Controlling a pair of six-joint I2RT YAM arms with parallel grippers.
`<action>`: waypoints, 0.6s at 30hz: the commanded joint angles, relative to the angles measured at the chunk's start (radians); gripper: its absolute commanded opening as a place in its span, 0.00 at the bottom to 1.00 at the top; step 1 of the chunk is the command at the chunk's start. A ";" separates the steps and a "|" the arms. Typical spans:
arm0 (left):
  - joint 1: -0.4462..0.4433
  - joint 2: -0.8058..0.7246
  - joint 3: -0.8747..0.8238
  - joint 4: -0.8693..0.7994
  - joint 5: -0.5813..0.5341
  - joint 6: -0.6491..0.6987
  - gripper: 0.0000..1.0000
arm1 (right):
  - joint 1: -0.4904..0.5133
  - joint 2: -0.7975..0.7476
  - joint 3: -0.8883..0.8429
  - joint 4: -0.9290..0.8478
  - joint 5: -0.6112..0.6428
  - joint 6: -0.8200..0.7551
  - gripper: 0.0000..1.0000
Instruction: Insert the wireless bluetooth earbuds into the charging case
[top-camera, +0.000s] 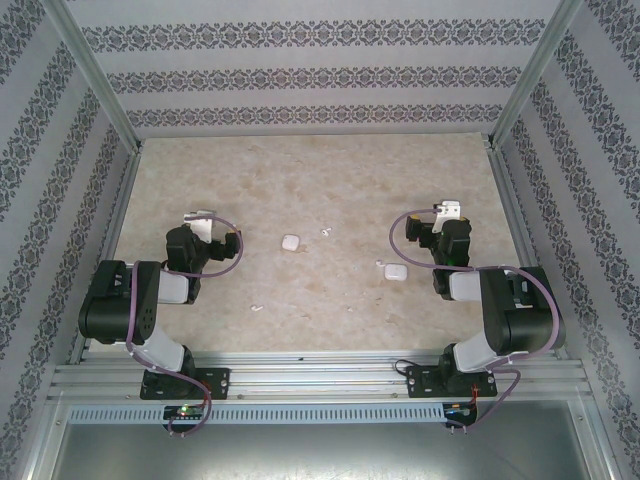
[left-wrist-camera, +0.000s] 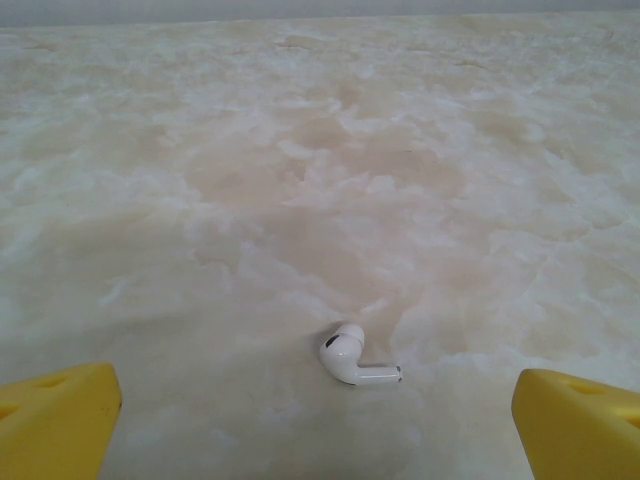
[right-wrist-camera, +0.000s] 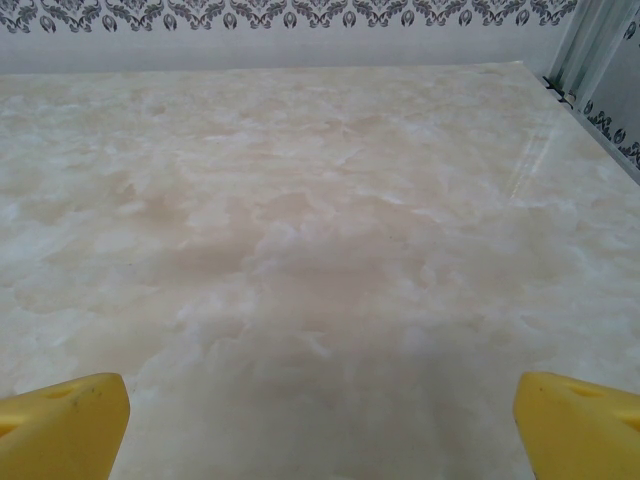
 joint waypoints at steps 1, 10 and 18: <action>0.016 -0.004 0.016 0.025 -0.023 -0.006 1.00 | 0.001 -0.003 0.002 0.026 -0.015 -0.016 0.98; 0.015 -0.043 -0.013 0.050 -0.077 -0.024 1.00 | 0.000 -0.155 0.085 -0.277 -0.070 -0.009 0.98; 0.015 -0.228 0.061 -0.253 -0.176 -0.065 1.00 | 0.029 -0.272 0.386 -1.068 -0.041 0.251 0.98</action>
